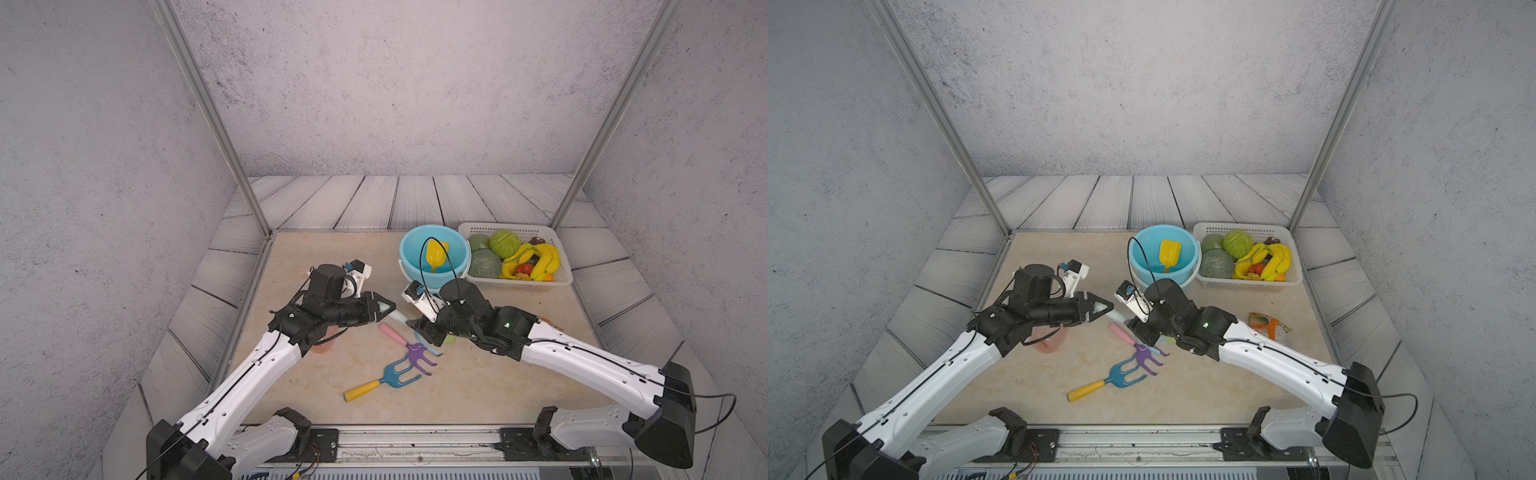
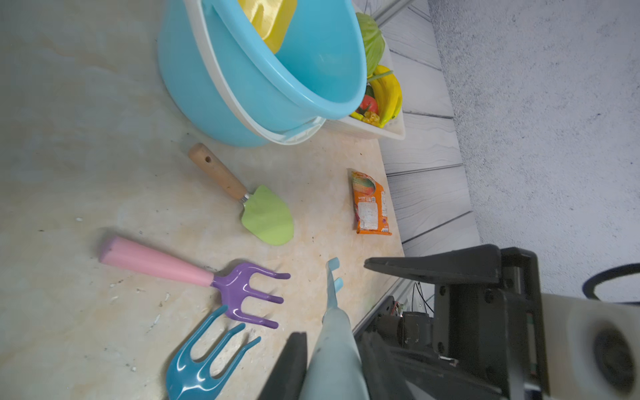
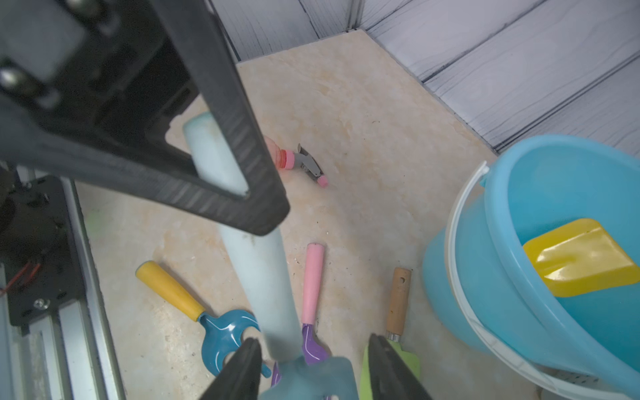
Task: Organize the gardening tools
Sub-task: Pick up the gardening tool from the center of the board.
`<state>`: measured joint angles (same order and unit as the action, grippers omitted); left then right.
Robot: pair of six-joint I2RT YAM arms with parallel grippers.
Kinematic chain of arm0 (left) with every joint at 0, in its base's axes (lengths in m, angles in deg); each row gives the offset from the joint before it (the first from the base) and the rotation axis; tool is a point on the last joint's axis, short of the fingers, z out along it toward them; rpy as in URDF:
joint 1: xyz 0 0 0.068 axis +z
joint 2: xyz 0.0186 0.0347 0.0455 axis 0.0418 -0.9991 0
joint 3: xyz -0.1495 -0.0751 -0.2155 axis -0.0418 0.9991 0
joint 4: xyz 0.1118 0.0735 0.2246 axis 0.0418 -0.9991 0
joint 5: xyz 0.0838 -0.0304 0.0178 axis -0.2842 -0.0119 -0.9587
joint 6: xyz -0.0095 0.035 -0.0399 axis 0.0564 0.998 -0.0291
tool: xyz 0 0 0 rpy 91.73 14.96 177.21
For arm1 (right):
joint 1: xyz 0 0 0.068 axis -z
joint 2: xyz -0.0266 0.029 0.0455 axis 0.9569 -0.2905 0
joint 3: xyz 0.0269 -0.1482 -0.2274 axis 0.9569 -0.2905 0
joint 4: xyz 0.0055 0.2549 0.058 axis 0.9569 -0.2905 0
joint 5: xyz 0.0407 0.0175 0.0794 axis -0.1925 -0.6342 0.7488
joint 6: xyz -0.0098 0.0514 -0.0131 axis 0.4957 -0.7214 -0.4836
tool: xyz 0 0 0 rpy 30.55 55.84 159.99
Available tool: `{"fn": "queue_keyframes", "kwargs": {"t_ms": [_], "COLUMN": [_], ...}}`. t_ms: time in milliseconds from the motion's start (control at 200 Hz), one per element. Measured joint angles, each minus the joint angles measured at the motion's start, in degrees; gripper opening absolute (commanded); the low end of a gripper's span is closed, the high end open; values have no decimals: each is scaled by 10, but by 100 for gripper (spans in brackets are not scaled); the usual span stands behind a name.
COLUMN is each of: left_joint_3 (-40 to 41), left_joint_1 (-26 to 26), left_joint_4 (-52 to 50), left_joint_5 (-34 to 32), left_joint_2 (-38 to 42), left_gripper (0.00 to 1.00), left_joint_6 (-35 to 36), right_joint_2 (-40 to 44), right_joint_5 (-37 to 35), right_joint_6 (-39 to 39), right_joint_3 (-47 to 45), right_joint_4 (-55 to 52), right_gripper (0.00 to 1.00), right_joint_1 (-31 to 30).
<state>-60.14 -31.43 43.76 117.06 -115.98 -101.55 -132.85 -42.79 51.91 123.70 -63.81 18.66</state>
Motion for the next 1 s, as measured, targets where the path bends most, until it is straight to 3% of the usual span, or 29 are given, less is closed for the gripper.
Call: {"fn": "queue_keyframes", "kwargs": {"t_ms": [160, 340, 716, 1001], "left_joint_3": [3, 3, 40, 40], "left_joint_1": [7, 8, 8, 8], "left_joint_4": [0, 16, 118, 159], "left_joint_5": [-60, -134, -246, -273], "left_joint_2": [22, 65, 149, 150], "left_gripper": [0, 0, 0, 0], "left_joint_6": [-10, -15, -6, 18], "right_joint_2": [1, 1, -65, -135], "right_joint_5": [26, 118, 289, 338], "right_joint_6": [-100, -253, -635, -806], "right_joint_3": [6, 6, -8, -3], "right_joint_4": [8, 69, 337, 475], "right_gripper": [67, 74, 70, 65], "right_joint_1": [17, 59, 120, 116]}}
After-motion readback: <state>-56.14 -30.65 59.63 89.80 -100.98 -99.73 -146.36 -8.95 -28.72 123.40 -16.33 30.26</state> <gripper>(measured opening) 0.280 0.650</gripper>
